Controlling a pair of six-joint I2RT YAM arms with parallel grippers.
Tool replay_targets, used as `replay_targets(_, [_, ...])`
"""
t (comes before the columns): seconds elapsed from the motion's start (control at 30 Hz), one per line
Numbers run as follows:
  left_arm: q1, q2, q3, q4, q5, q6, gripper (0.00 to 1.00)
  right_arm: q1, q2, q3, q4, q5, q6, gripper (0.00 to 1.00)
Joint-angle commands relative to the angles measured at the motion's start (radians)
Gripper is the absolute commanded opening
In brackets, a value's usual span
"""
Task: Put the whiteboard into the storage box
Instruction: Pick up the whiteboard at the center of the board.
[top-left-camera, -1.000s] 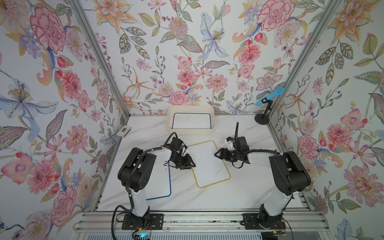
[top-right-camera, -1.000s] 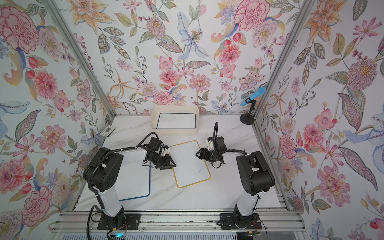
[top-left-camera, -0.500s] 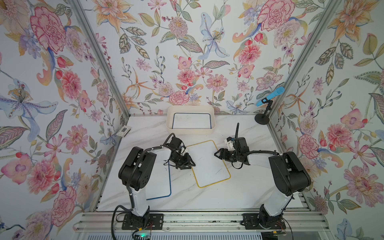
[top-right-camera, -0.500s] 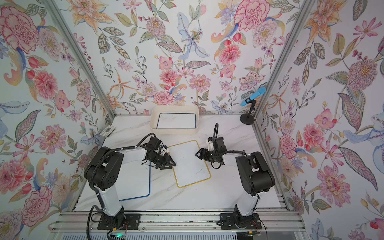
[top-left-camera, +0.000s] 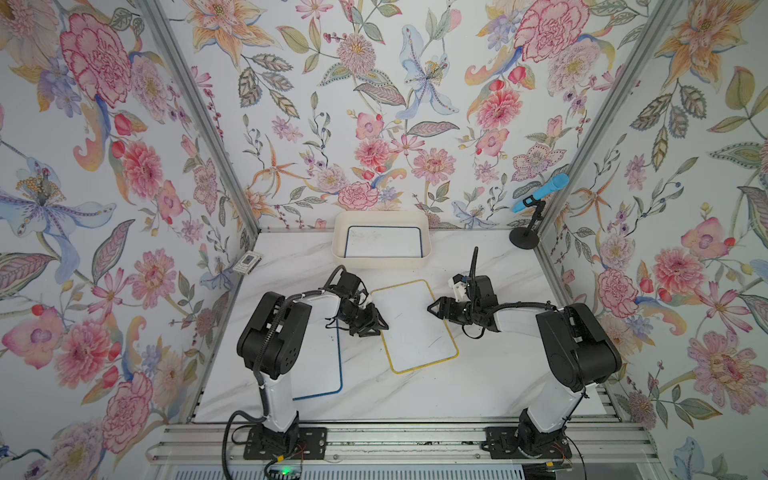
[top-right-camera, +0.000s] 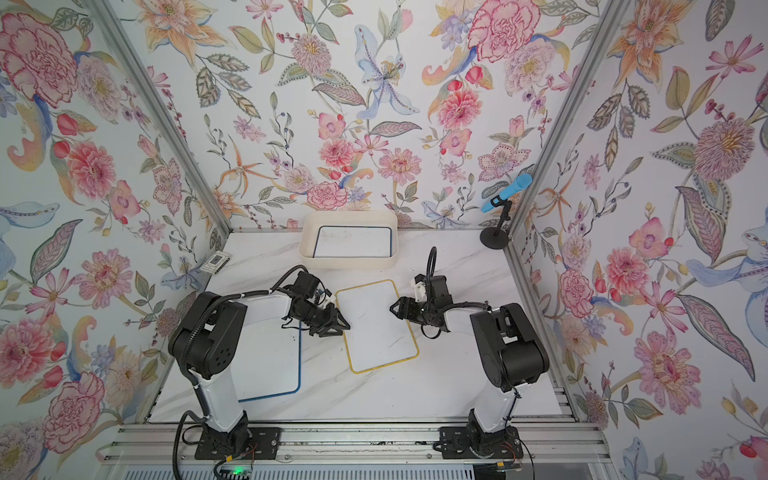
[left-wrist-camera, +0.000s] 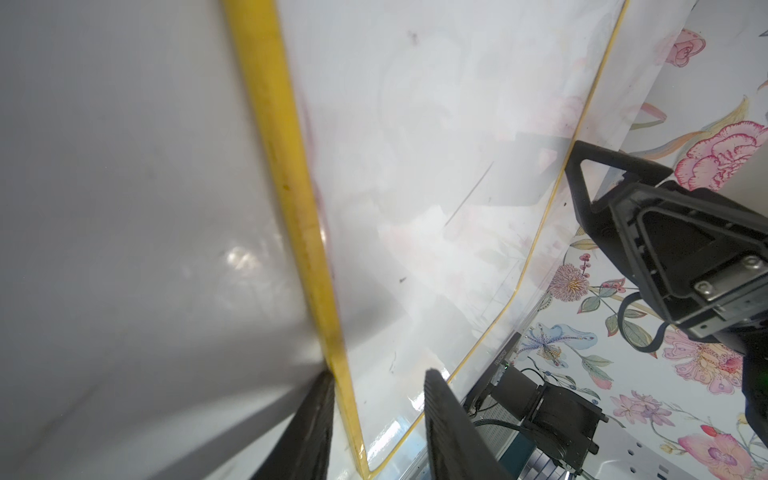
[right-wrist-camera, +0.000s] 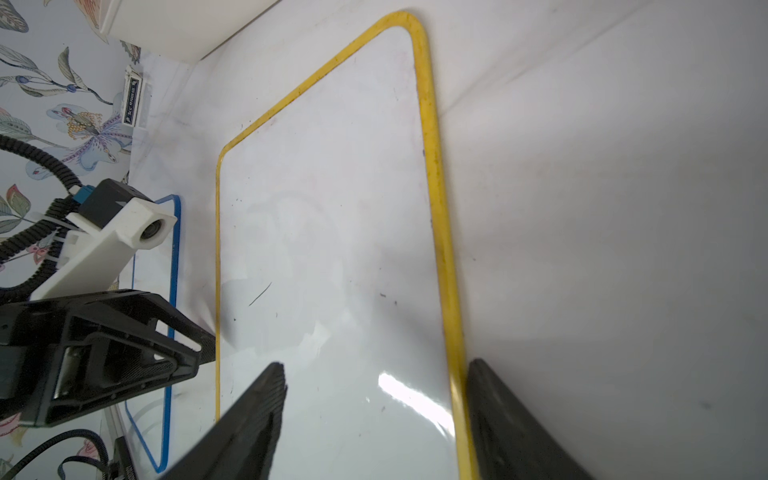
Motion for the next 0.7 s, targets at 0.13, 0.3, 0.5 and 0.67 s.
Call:
replay_targets(0.13, [0.02, 0.103, -0.004, -0.064, -0.255, 0.048, 0.39, 0.052, 0.088, -0.081, -0.247, -0.071, 0.047, 0.71])
replay_targets(0.3, [0.028, 0.12, 0.003, -0.064, -0.261, 0.058, 0.4, 0.056, 0.069, -0.09, -0.249, -0.074, 0.048, 0.71])
replay_targets(0.5, [0.034, 0.117, 0.003, -0.078, -0.273, 0.068, 0.4, 0.054, 0.075, -0.088, -0.248, -0.084, 0.045, 0.71])
replay_targets(0.67, [0.042, 0.124, 0.015, -0.093, -0.284, 0.081, 0.4, 0.057, 0.073, -0.042, -0.328, -0.105, 0.036, 0.71])
